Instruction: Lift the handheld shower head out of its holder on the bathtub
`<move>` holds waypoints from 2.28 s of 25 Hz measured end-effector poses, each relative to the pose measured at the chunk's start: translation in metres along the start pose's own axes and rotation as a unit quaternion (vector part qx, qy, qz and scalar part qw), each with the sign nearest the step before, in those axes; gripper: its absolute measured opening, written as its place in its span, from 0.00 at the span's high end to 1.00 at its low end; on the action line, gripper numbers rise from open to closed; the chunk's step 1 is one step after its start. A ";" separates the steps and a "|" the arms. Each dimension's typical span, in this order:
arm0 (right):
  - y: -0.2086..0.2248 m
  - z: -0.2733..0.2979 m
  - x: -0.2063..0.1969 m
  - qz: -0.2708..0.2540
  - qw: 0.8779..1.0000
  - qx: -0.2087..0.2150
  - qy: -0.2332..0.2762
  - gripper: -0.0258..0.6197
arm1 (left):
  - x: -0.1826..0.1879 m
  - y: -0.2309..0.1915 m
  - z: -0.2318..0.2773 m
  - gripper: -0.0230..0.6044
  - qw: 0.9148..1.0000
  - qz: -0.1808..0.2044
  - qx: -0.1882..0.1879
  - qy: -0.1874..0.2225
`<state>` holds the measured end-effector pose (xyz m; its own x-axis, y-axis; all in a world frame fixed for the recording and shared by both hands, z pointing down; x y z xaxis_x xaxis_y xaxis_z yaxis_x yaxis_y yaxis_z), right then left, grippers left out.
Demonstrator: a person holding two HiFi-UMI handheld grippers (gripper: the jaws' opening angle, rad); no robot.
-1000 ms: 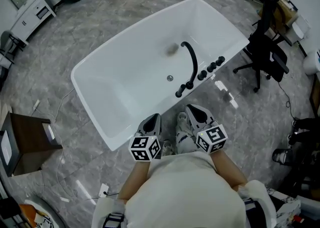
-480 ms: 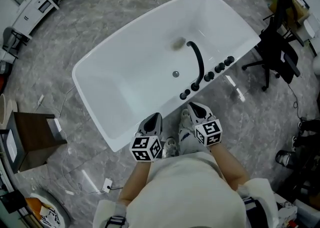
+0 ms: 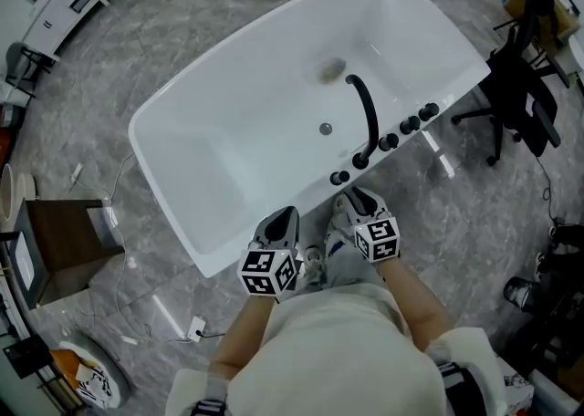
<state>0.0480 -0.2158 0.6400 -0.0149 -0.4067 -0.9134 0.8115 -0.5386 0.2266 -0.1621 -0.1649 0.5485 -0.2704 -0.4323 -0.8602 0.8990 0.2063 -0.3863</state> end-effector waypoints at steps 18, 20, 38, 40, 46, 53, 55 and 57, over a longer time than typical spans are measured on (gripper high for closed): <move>0.031 0.076 -0.055 -0.037 0.996 0.027 -0.082 0.68 | -0.024 -0.003 0.032 0.93 0.999 -0.025 0.031 -0.027; 0.031 0.082 -0.059 -0.044 0.994 0.035 -0.093 0.68 | -0.025 -0.005 0.032 0.93 0.999 -0.026 0.036 -0.028; 0.023 0.079 -0.059 -0.064 0.992 0.013 -0.109 0.74 | -0.028 -0.003 0.015 0.93 0.999 -0.023 0.034 -0.026; 0.020 0.074 -0.054 -0.064 0.993 0.009 -0.100 0.74 | -0.028 -0.002 0.010 0.93 0.999 -0.023 0.033 -0.025; 0.009 0.062 -0.040 -0.074 0.994 0.012 -0.078 0.74 | -0.028 0.002 -0.006 0.93 0.999 -0.021 0.026 -0.019; 0.000 0.041 -0.024 -0.076 0.996 0.000 -0.050 0.74 | -0.028 0.008 -0.023 0.93 1.000 -0.018 0.017 -0.010; -0.003 0.032 -0.019 -0.081 0.996 0.000 -0.042 0.74 | -0.027 0.011 -0.028 0.93 1.000 -0.017 0.014 -0.006; -0.007 0.025 -0.013 -0.086 0.996 0.001 -0.031 0.74 | -0.027 0.012 -0.033 0.93 1.000 -0.015 0.011 -0.003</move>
<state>0.0284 -0.2254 0.6585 -0.1899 -0.3525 -0.9163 0.7923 -0.6062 0.0690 -0.1552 -0.1218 0.5564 -0.2951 -0.4432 -0.8464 0.8979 0.1742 -0.4043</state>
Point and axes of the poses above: the fingertips, and each gripper's own axes: z forward along the fingers, y to its right, x out of its top, the point moved 8 cm from there along -z, backward along the fingers, and after that the axes turned 14 degrees about y, right-handed, at the moved point
